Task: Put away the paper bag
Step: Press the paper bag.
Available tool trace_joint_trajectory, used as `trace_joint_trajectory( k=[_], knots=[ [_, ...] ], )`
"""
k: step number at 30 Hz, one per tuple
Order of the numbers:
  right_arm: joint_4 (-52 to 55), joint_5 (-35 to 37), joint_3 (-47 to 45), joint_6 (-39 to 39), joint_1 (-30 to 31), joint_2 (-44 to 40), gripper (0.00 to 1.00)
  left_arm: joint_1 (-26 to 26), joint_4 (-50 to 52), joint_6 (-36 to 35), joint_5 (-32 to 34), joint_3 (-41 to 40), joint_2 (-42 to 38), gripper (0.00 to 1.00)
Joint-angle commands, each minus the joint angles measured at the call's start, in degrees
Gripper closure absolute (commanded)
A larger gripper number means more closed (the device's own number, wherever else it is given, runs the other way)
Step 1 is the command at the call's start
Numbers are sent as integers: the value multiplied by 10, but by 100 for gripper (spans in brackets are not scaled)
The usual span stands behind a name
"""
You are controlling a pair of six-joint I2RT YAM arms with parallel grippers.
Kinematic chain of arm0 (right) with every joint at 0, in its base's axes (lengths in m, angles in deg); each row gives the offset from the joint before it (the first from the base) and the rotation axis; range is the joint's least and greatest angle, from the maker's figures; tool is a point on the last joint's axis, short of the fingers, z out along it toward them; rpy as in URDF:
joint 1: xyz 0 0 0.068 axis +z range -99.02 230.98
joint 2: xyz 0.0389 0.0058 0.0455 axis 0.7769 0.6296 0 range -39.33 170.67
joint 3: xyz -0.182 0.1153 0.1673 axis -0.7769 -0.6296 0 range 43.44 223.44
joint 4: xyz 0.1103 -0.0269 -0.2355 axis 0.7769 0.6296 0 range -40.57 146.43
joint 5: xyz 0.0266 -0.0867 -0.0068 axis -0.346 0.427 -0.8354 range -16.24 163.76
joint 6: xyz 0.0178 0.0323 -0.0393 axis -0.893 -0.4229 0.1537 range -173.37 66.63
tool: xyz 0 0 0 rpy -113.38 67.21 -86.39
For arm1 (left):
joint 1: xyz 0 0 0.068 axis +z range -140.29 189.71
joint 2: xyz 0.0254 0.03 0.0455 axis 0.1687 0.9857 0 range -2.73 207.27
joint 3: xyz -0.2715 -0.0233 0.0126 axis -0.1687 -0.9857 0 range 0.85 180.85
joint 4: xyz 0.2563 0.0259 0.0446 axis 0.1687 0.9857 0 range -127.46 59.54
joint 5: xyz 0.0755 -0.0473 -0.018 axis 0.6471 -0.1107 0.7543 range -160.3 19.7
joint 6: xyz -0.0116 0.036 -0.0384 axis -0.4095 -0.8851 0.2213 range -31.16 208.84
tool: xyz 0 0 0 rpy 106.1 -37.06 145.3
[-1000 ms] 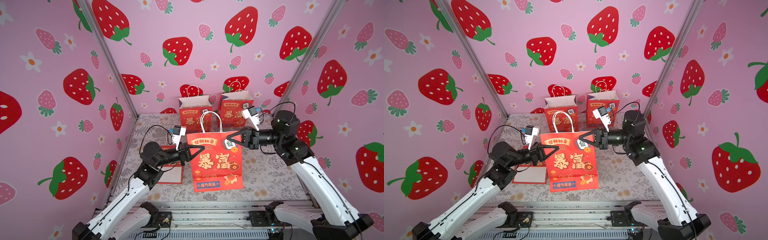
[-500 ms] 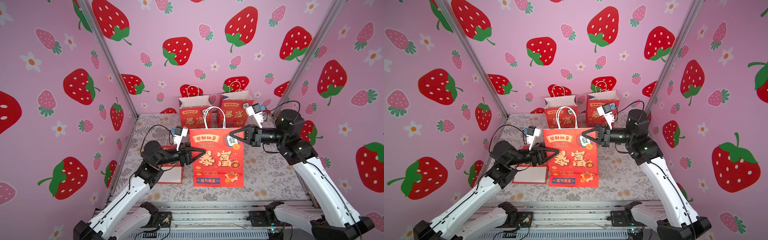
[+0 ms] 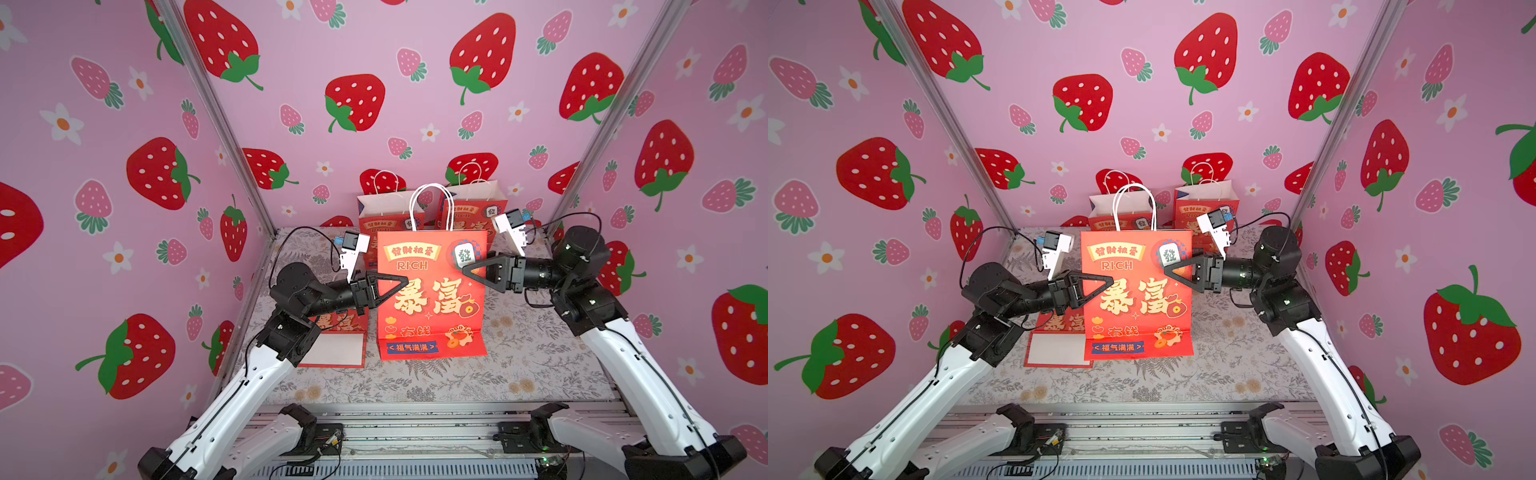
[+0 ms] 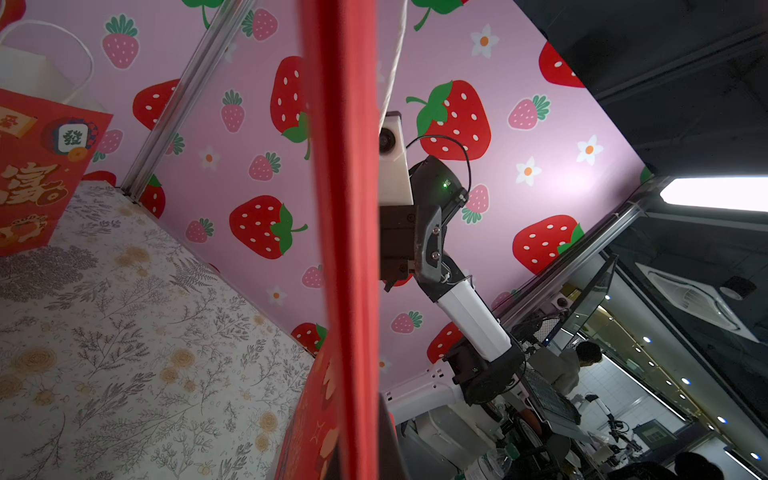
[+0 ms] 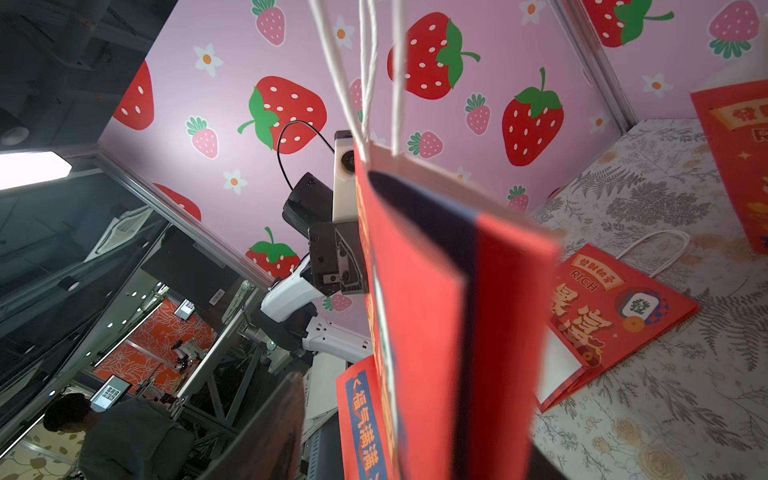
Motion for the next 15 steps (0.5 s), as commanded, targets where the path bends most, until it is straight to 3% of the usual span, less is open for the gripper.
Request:
trace_joint_trajectory(
  k=[1, 11, 12, 13, 15],
  knots=[
    [-40, -13, -7, -44, 0, -24, 41, 7, 15, 39, 9, 41, 19, 100],
    [-38, 1, -20, -94, 0, -21, 89, 8, 20, 62, 14, 78, 54, 100],
    [-35, 2, -15, -98, 1, -13, 96, 8, 24, 65, 12, 82, 58, 96],
    [-35, 2, -9, -103, 1, -6, 100, 8, 28, 66, 9, 86, 61, 84],
    [-34, 5, 4, -112, 0, 9, 100, 8, 34, 69, -3, 91, 67, 64]
  ],
)
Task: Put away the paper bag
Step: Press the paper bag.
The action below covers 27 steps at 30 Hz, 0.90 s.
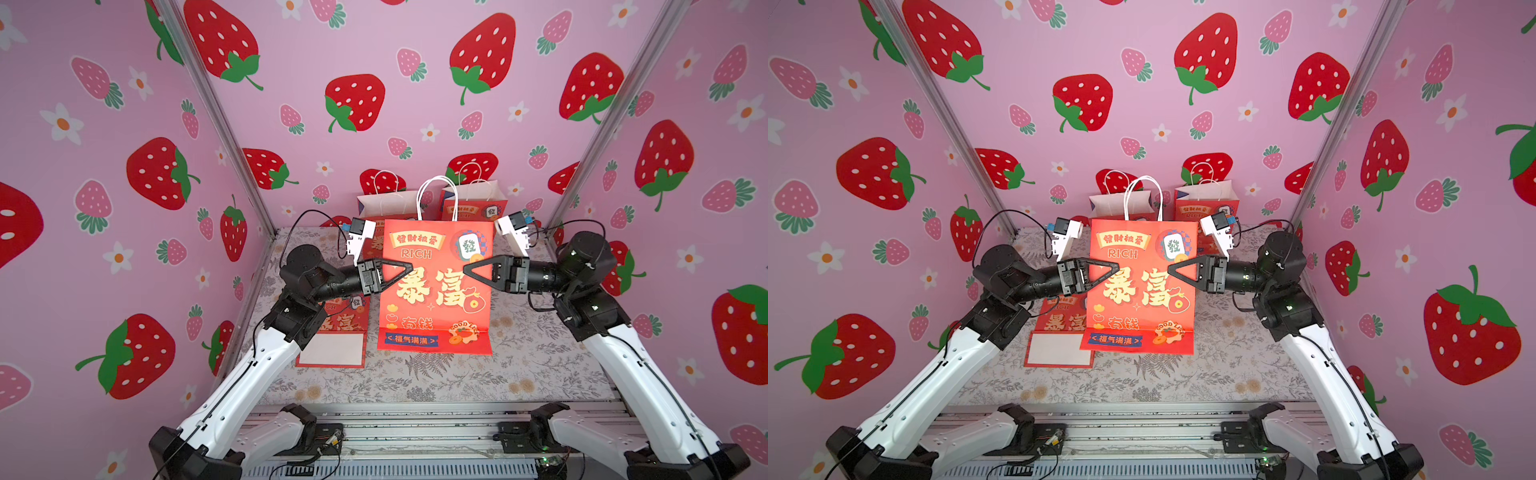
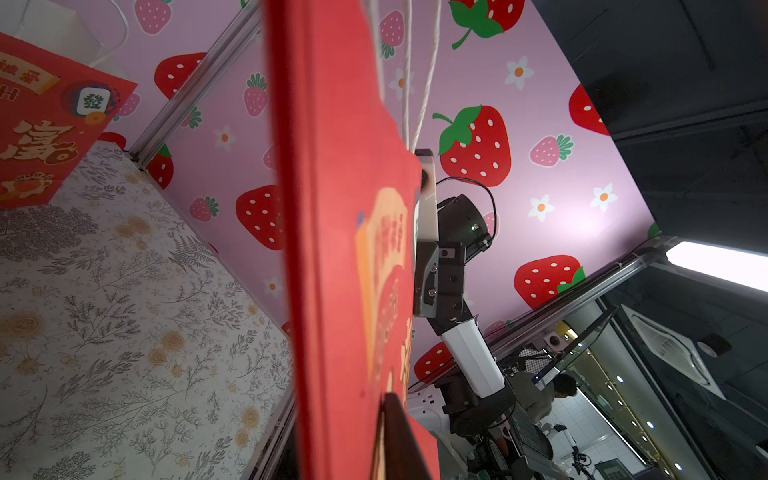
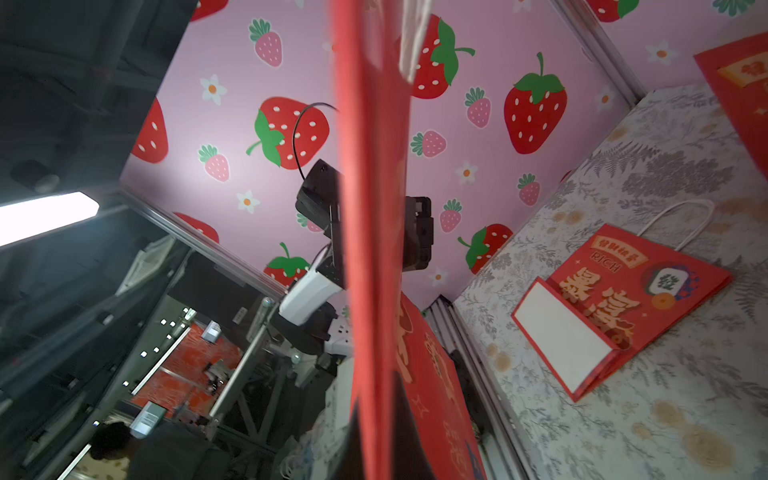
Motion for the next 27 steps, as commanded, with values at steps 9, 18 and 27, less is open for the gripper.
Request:
trace_joint_trajectory(
  k=[9, 18, 27],
  knots=[
    [-10, -9, 43, -31, -8, 40, 100, 1, 18, 11, -8, -25, -33, 35],
    [-31, 20, 30, -41, -11, 40, 100, -9, 20, 14, -18, -48, -35, 37],
    [-54, 8, 17, -57, -11, 38, 100, -10, 47, -3, -2, -30, -27, 97]
  ],
)
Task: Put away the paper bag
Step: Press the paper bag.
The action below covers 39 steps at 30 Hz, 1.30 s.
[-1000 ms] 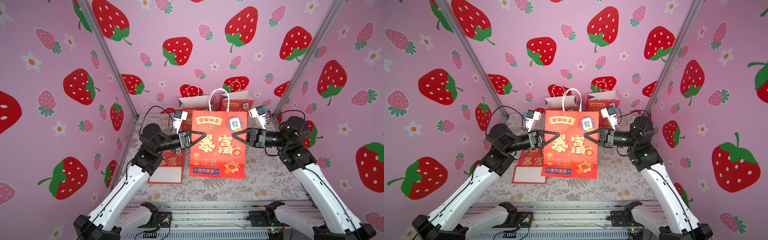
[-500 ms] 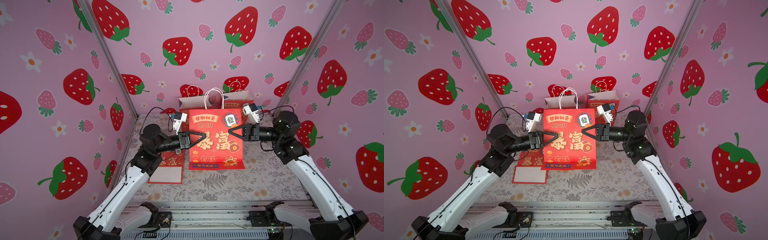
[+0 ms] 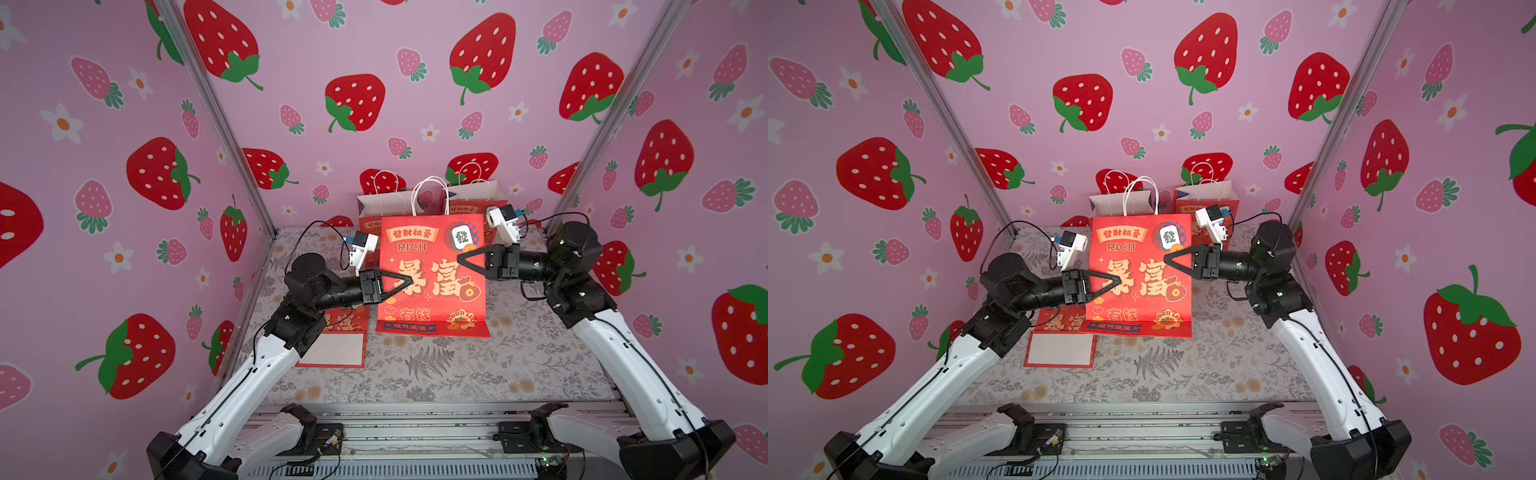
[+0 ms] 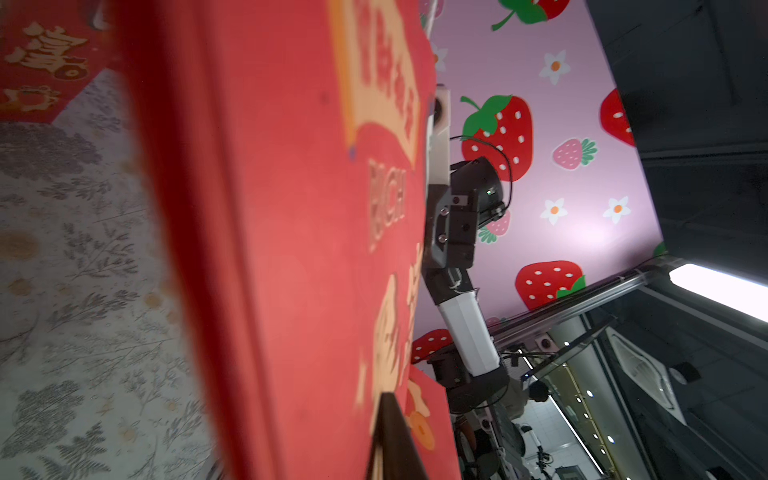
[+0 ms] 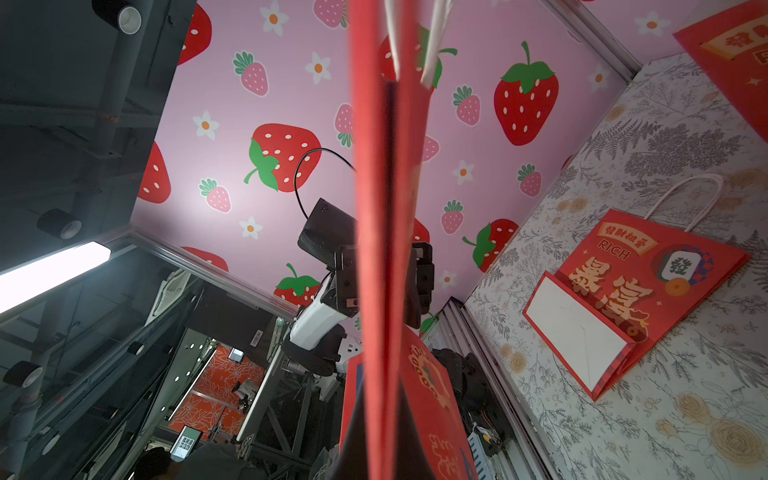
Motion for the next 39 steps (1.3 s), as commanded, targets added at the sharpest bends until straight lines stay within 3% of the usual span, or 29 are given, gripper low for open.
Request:
trace_joint_trajectory(
  k=[1, 4, 9, 12, 16, 19, 26, 30, 31, 39],
  knots=[
    [-13, -5, 1, 5, -2, -8, 100, -2, 13, -14, 5, 23, 5, 100],
    [20, -10, -2, 33, -2, -18, 83, -2, 5, -10, 16, 28, 11, 100],
    [56, -13, -26, 60, -1, -45, 44, -3, 0, -6, 19, 46, 24, 100],
    [81, -5, -44, 81, -1, -66, 38, -2, 2, -7, 20, 49, 23, 100],
    [83, 1, -66, 83, 1, -75, 43, -3, 2, -6, 26, 43, 18, 100],
    [74, 6, -73, 79, 4, -74, 61, -3, -6, 0, 23, 39, 18, 100],
    [70, 13, -56, 75, 17, -51, 81, -2, -5, 0, 17, 36, 15, 100],
    [72, 17, -59, 73, 20, -47, 100, -2, -4, 1, 15, 32, 9, 100],
    [73, 22, -60, 74, 21, -49, 100, -3, -2, 1, 13, 32, 8, 97],
    [79, 35, -60, 75, 13, -63, 100, -6, 13, -2, -26, 13, -9, 35]
  ],
)
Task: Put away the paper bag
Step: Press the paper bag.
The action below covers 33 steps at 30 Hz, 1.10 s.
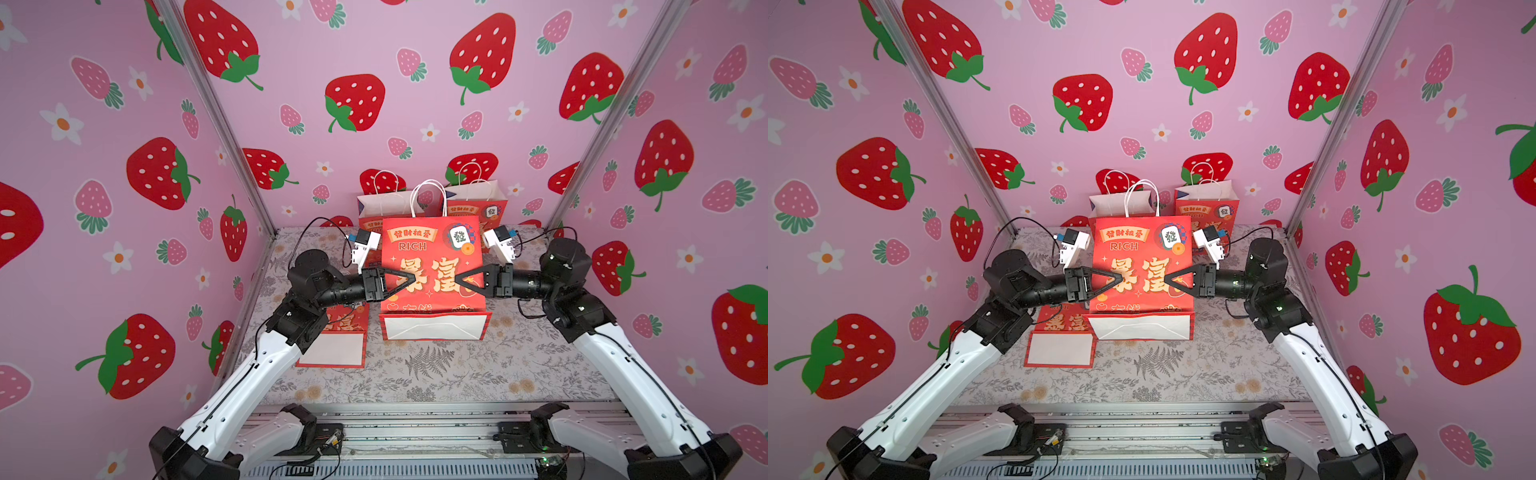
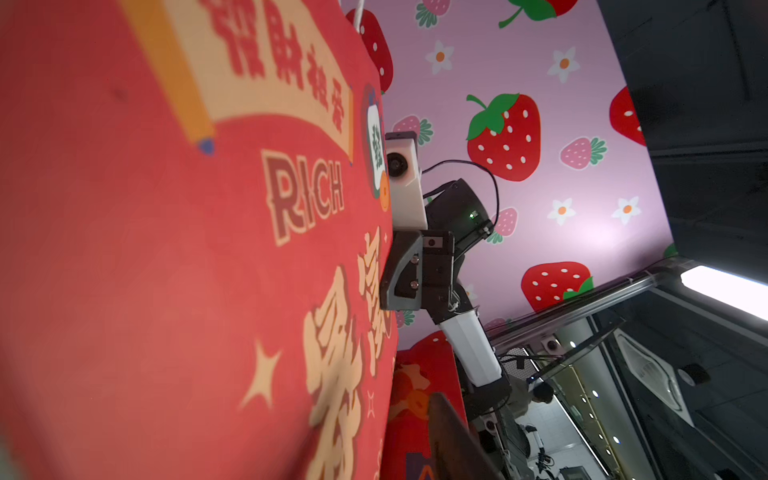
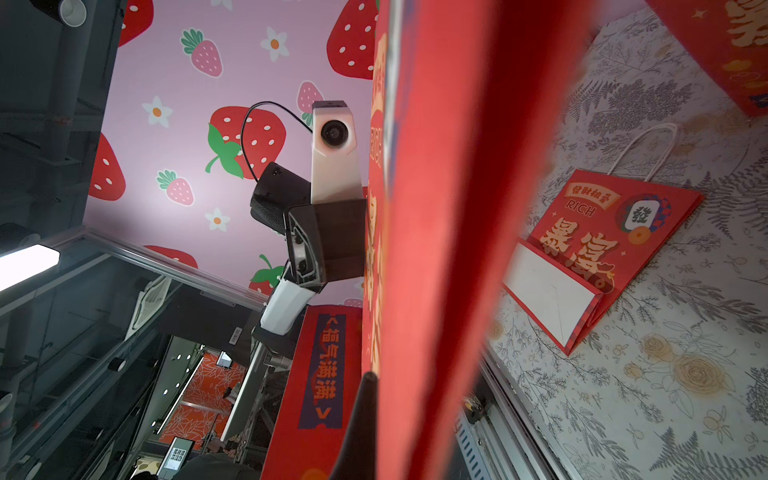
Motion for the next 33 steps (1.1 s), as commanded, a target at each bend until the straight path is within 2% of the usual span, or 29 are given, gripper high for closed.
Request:
trace_joint_trajectory(
  k=[1, 3, 4, 8, 10, 12, 17, 21, 26, 28, 33],
  knots=[
    [-3, 9, 10, 4, -7, -14, 100, -4, 0, -14, -26, -4, -25, 28],
    [-4, 5, 12, 4, -15, -13, 100, -3, 25, -31, -28, -2, -41, 18],
    [-5, 3, 14, 3, -18, -11, 100, -3, 45, -43, -28, 2, -46, 17],
    [-32, -9, 13, -14, -20, -5, 100, -3, 70, -59, -33, 4, -51, 22],
    [-37, -9, 15, -19, -20, -6, 100, -4, 42, -43, -45, -6, -54, 16],
    [-32, -7, 17, -15, -23, -10, 100, -4, 15, -34, -53, -13, -64, 1],
    [-45, -10, 8, -36, -40, -14, 100, -7, 48, -68, -62, 0, -68, 1],
    [-101, -16, -2, -85, -42, -15, 100, -31, 1, -56, -61, -21, -60, 0],
    [-109, -21, 2, -97, -43, -17, 100, -47, 23, -84, -31, -23, -56, 0],
    [-115, -35, 4, -102, -42, -14, 100, -47, 24, -87, -19, -22, -56, 7],
    [-116, -63, 8, -103, -37, -18, 100, -47, 10, -85, 4, -14, -44, 37]
  ],
)
